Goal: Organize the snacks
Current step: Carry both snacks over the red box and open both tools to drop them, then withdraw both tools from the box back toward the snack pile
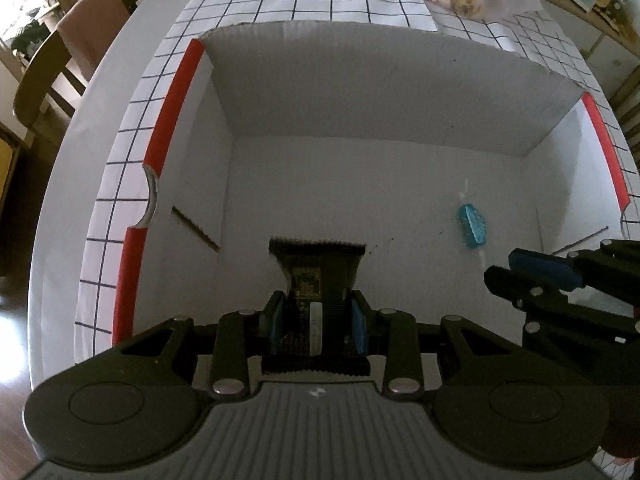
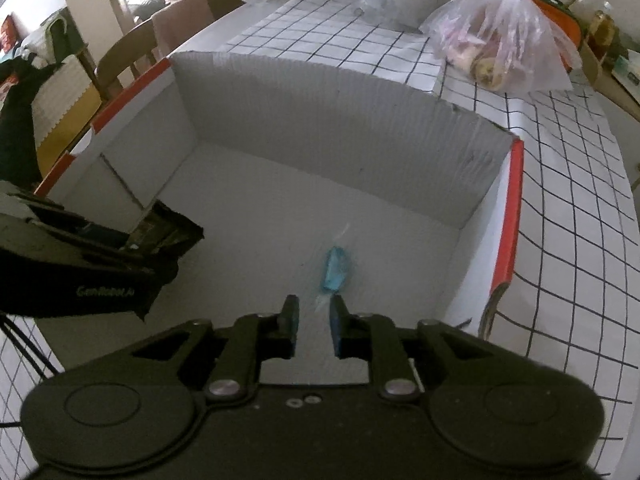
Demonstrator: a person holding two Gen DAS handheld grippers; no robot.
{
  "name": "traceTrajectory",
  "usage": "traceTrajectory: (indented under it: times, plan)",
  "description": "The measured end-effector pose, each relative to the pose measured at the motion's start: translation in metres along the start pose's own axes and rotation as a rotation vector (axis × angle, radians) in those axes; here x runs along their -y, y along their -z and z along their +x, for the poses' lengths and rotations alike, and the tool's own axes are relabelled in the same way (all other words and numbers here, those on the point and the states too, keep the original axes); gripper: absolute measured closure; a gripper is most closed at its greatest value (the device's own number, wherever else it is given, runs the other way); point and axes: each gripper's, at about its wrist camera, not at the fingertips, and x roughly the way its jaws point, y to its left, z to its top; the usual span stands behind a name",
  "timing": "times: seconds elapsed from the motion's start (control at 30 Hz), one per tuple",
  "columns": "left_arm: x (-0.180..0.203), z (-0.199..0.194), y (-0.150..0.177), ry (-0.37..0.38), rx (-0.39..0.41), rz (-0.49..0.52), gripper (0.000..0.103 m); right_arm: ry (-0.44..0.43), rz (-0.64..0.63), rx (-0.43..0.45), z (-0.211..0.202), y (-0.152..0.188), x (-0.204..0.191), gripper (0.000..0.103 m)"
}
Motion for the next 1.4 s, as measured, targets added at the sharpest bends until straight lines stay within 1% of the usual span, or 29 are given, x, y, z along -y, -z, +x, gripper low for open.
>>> traceTrajectory:
  times: [0.03, 0.07, 0.1, 0.17, 0.3, 0.4, 0.57, 0.63, 0.73, 0.8, 0.87, 0.97, 1.03, 1.1, 1.13, 1.17, 1.23, 1.4]
  plan:
    - [-0.001, 0.000, 0.000, 0.001, 0.003, -0.006, 0.070, -0.003, -0.001, 0.000, 0.000, 0.000, -0.001, 0.084]
    - [0.000, -0.001, 0.000, 0.001, 0.009, -0.009, 0.067, -0.007, -0.001, 0.001, -0.001, 0.000, -0.002, 0.081]
    - [0.000, -0.002, 0.000, 0.001, 0.017, -0.013, 0.059, -0.008, 0.002, 0.002, -0.002, 0.000, -0.002, 0.081]
    - [-0.001, -0.006, 0.002, 0.005, 0.036, -0.028, 0.051, -0.011, 0.006, 0.007, -0.003, -0.002, 0.000, 0.079]
    - [-0.007, -0.017, 0.003, 0.011, 0.074, -0.050, 0.050, -0.008, 0.012, 0.034, -0.013, -0.002, 0.001, 0.074]
    - [-0.009, -0.032, 0.007, 0.024, 0.117, -0.055, 0.050, -0.008, 0.013, 0.059, -0.025, -0.002, 0.000, 0.071]
    - [-0.017, -0.066, 0.023, 0.034, 0.205, -0.071, 0.050, -0.016, 0.020, 0.116, -0.053, -0.002, -0.002, 0.065]
    - [-0.022, -0.082, 0.030, 0.041, 0.245, -0.079, 0.049, -0.020, 0.019, 0.154, -0.070, 0.001, -0.006, 0.063]
    - [-0.027, -0.107, 0.044, 0.043, 0.309, -0.091, 0.049, -0.028, 0.013, 0.201, -0.094, 0.007, -0.011, 0.058]
    - [-0.030, -0.126, 0.057, 0.044, 0.356, -0.093, 0.043, -0.028, 0.014, 0.228, -0.110, 0.010, -0.015, 0.054]
    - [-0.032, -0.141, 0.068, 0.046, 0.394, -0.097, 0.040, -0.026, 0.020, 0.252, -0.124, 0.014, -0.020, 0.047]
    - [-0.039, -0.164, 0.088, 0.053, 0.438, -0.108, 0.039, -0.029, 0.026, 0.283, -0.142, 0.024, -0.031, 0.039]
    - [-0.044, -0.176, 0.103, 0.056, 0.469, -0.113, 0.038, -0.034, 0.030, 0.305, -0.154, 0.033, -0.040, 0.035]
    - [-0.050, -0.186, 0.120, 0.058, 0.499, -0.121, 0.031, -0.037, 0.033, 0.321, -0.165, 0.043, -0.050, 0.032]
    - [-0.053, -0.192, 0.129, 0.058, 0.514, -0.124, 0.031, -0.042, 0.032, 0.329, -0.168, 0.048, -0.054, 0.028]
    - [-0.054, -0.195, 0.135, 0.054, 0.524, -0.125, 0.030, -0.046, 0.027, 0.336, -0.172, 0.052, -0.059, 0.024]
    - [-0.056, -0.202, 0.148, 0.042, 0.539, -0.118, 0.030, -0.045, 0.019, 0.343, -0.179, 0.062, -0.068, 0.021]
    - [-0.058, -0.213, 0.177, 0.029, 0.569, -0.103, 0.028, -0.060, 0.027, 0.355, -0.192, 0.082, -0.087, 0.016]
